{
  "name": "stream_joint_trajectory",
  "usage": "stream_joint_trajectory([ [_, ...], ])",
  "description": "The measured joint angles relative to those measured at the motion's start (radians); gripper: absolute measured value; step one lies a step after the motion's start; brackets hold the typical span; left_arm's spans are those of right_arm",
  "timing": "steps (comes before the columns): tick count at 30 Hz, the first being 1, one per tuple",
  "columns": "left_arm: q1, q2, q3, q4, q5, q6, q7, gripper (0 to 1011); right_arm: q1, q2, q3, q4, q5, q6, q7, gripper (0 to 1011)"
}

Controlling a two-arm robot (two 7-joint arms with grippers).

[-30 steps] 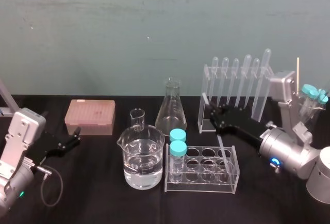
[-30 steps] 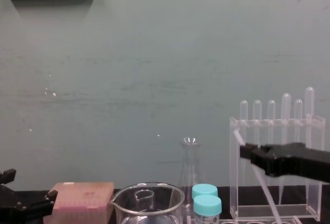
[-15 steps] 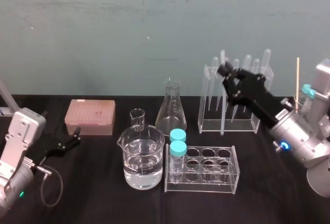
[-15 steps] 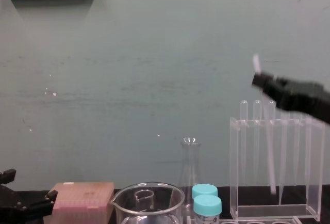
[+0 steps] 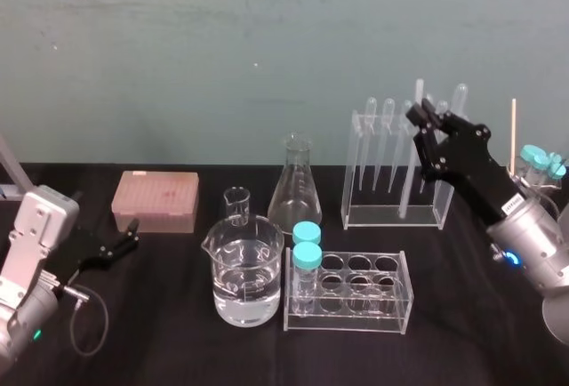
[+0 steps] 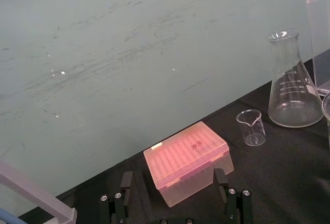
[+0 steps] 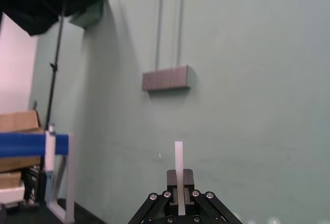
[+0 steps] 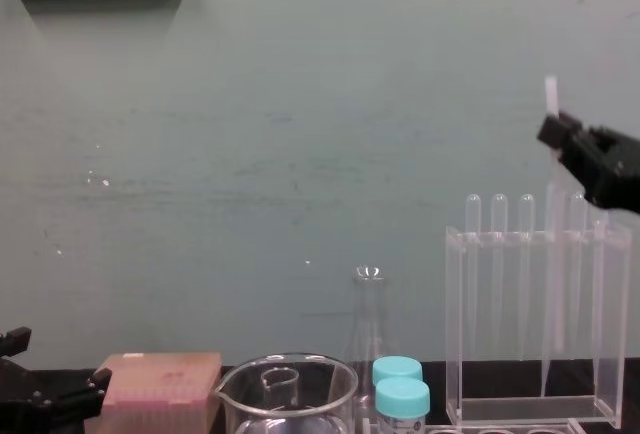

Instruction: Pick up the stirring rod with one hand, then place it down.

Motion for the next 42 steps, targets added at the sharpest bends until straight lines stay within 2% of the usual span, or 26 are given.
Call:
stream_joint_trajectory([
  [42,0.0,0.0,0.0,0.0,0.0,0.0,0.0,1000,0.003,0.001,-0.007,-0.007,0.0,0.006,-0.004,62],
])
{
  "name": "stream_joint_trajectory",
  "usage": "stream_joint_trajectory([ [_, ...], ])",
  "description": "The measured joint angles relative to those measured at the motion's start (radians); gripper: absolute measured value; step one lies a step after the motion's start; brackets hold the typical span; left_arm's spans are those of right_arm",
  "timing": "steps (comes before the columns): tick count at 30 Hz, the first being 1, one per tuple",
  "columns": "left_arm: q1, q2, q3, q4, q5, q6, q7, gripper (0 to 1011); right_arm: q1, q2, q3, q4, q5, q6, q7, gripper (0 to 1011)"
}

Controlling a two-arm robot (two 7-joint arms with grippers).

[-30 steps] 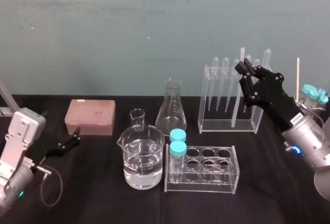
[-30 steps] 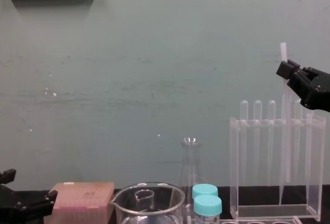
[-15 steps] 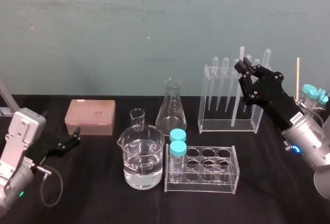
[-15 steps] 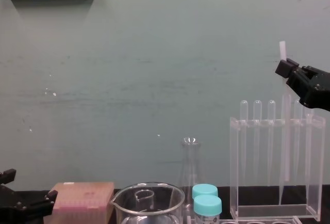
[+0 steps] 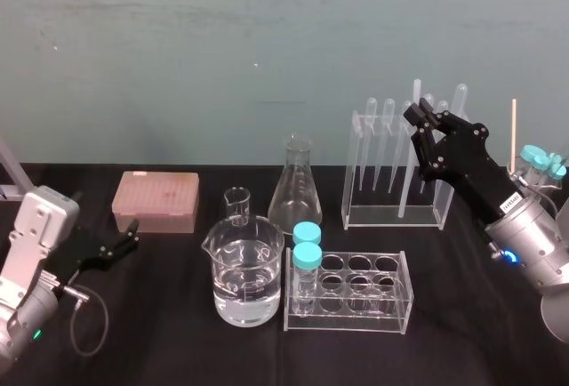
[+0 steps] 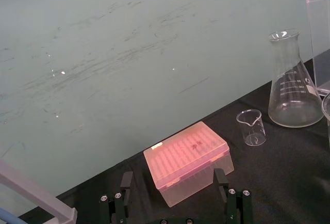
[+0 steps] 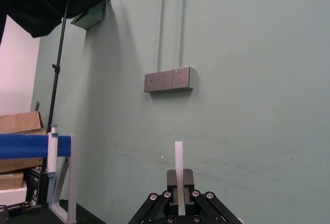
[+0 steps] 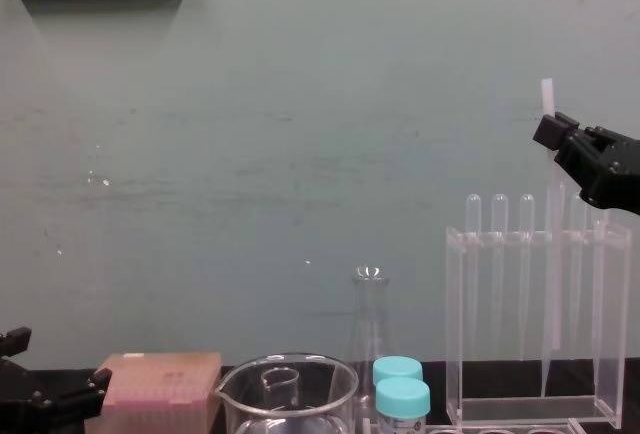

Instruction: Pick up the stirring rod with one hand, then place it down.

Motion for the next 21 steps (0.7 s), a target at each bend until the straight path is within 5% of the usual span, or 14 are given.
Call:
stream_joint_trajectory([
  [21,0.0,0.0,0.0,0.0,0.0,0.0,0.0,1000,0.0,0.0,0.0,0.0,0.0,0.0,0.0,62],
])
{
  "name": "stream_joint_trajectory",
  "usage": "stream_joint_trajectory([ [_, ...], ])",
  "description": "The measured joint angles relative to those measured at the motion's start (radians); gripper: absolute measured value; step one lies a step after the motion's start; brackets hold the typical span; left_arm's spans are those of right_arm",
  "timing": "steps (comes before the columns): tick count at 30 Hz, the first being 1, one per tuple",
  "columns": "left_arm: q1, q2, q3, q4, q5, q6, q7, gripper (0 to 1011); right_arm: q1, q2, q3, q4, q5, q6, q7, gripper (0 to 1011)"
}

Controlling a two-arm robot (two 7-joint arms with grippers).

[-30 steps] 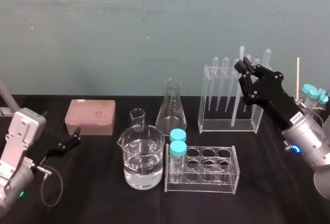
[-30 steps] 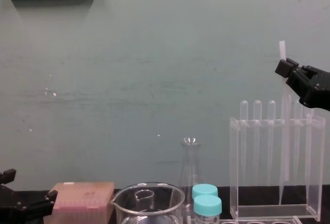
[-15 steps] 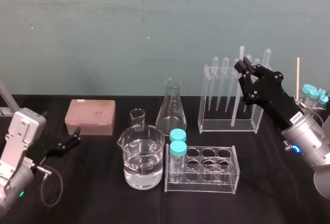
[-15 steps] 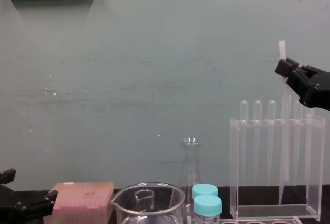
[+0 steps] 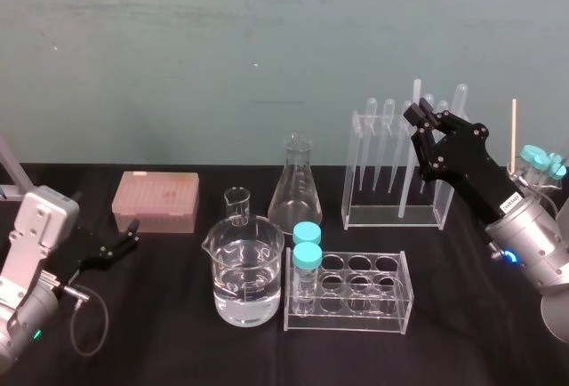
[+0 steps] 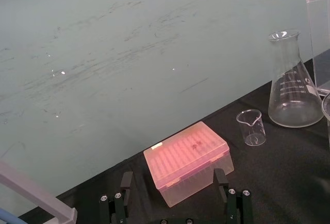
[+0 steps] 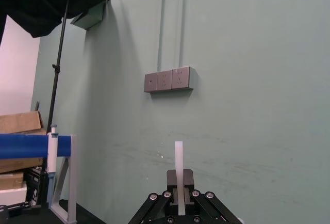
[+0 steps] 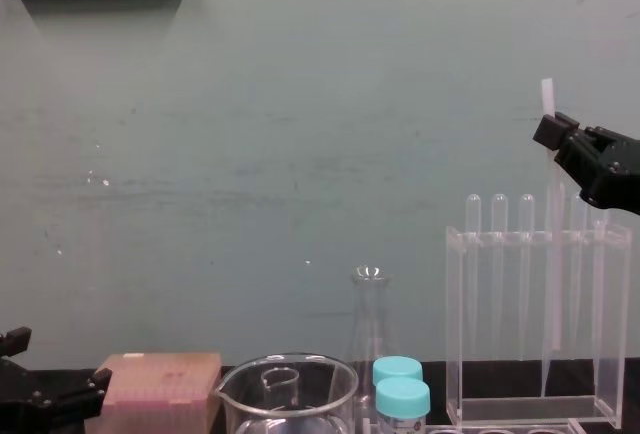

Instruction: Pick up the stirring rod with one hand, then place it down.

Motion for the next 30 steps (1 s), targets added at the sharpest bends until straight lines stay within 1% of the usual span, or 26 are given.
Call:
stream_joint_trajectory([
  [30,0.0,0.0,0.0,0.0,0.0,0.0,0.0,1000,0.0,0.0,0.0,0.0,0.0,0.0,0.0,62],
])
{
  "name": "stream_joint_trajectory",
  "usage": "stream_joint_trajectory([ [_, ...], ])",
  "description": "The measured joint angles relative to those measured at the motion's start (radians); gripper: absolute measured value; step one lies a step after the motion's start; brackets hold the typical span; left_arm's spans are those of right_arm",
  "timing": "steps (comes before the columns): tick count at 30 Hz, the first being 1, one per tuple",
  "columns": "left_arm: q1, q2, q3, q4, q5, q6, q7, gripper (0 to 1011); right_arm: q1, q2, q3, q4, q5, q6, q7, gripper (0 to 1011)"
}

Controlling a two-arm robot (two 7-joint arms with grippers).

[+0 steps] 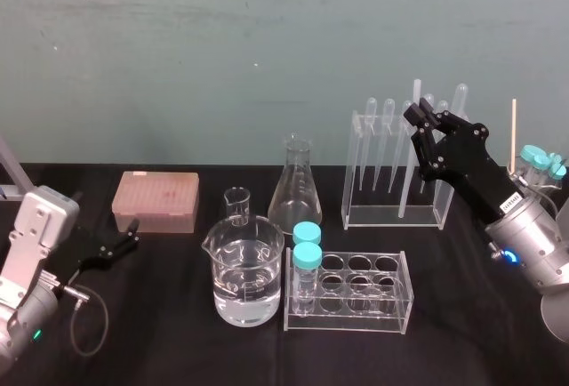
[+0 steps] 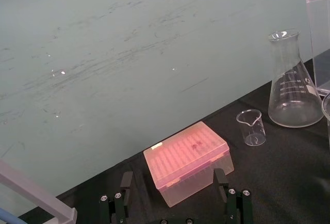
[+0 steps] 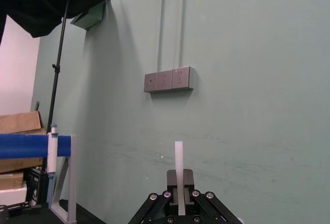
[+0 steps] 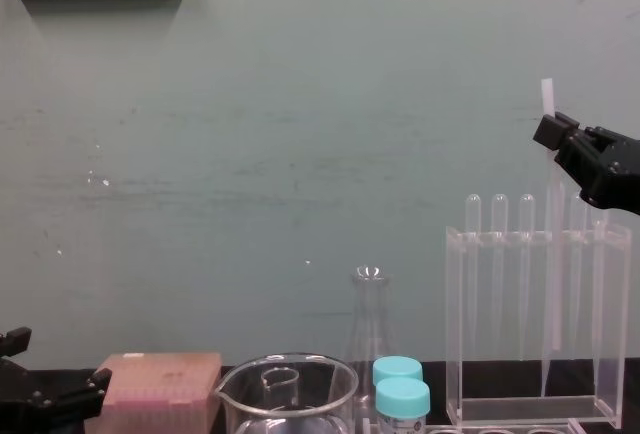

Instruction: Pick up the stirring rod with one hand, then place it down.

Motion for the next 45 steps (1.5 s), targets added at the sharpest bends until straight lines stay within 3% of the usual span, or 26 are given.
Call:
stream_joint_trajectory([
  [45,0.0,0.0,0.0,0.0,0.0,0.0,0.0,1000,-0.004,0.0,0.003,-0.007,-0.003,0.012,0.003,62],
])
